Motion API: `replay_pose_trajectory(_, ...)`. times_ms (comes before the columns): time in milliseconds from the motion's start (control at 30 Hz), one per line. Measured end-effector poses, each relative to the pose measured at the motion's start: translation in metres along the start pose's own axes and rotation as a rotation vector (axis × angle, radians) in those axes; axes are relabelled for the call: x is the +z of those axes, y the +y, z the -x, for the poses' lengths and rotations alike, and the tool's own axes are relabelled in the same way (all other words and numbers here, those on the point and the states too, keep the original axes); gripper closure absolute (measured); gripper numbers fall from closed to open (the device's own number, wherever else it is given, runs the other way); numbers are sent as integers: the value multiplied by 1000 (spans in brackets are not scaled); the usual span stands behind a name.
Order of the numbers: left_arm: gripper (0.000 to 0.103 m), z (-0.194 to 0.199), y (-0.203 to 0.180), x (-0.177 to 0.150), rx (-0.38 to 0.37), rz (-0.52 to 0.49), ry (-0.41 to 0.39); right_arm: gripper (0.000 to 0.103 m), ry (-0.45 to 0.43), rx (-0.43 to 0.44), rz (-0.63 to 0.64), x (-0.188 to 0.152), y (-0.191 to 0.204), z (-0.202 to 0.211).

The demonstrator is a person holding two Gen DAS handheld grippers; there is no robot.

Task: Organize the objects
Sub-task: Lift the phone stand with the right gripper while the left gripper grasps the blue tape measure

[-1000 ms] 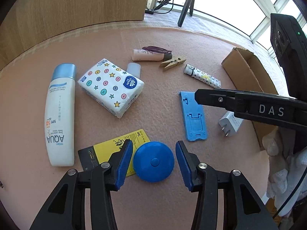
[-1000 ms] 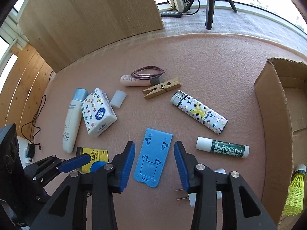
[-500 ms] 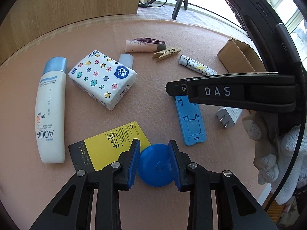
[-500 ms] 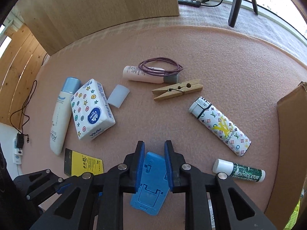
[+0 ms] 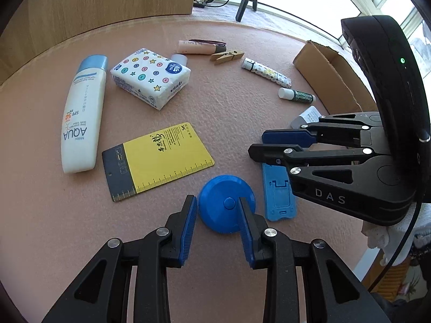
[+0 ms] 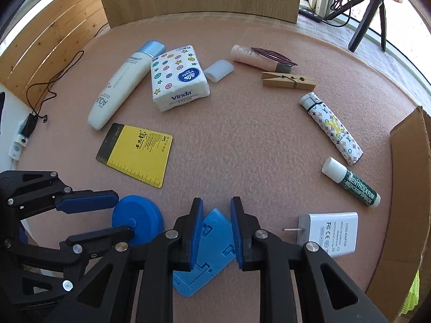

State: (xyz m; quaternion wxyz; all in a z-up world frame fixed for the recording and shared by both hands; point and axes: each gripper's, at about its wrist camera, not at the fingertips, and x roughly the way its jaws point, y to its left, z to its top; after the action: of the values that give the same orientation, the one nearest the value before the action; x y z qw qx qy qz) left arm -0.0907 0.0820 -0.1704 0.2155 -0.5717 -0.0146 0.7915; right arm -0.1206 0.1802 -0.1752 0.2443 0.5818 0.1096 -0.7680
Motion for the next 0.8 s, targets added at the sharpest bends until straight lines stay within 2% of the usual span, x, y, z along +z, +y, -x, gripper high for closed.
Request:
replay_pose_trajectory(200,70,-3,-9,16,6,-25,-7,84,-4,-37,38,-23,-4,9)
replay_pose_trajectory(300,66,-12,-20,21,35,-70,6,83,-47,-43,-53,-29,-15,20)
replay_pose_trajectory(367,58,-19,-25,23,55,-87,8,78,-65,-15,-154,-35,-27,29)
replay_pose_trajectory(500,56,-21,-27,16,63,-111,23,59,-45,65,-332,-57,-44,36)
replay_pose_trajectory(633,55,-20,-23,8,51,-101,21,58,-5,133,-451,-70,-53,27)
replay_pose_trajectory(800,55,-15,-20,-1,55,-92,22,57,-8,135,-453,-62,-49,23)
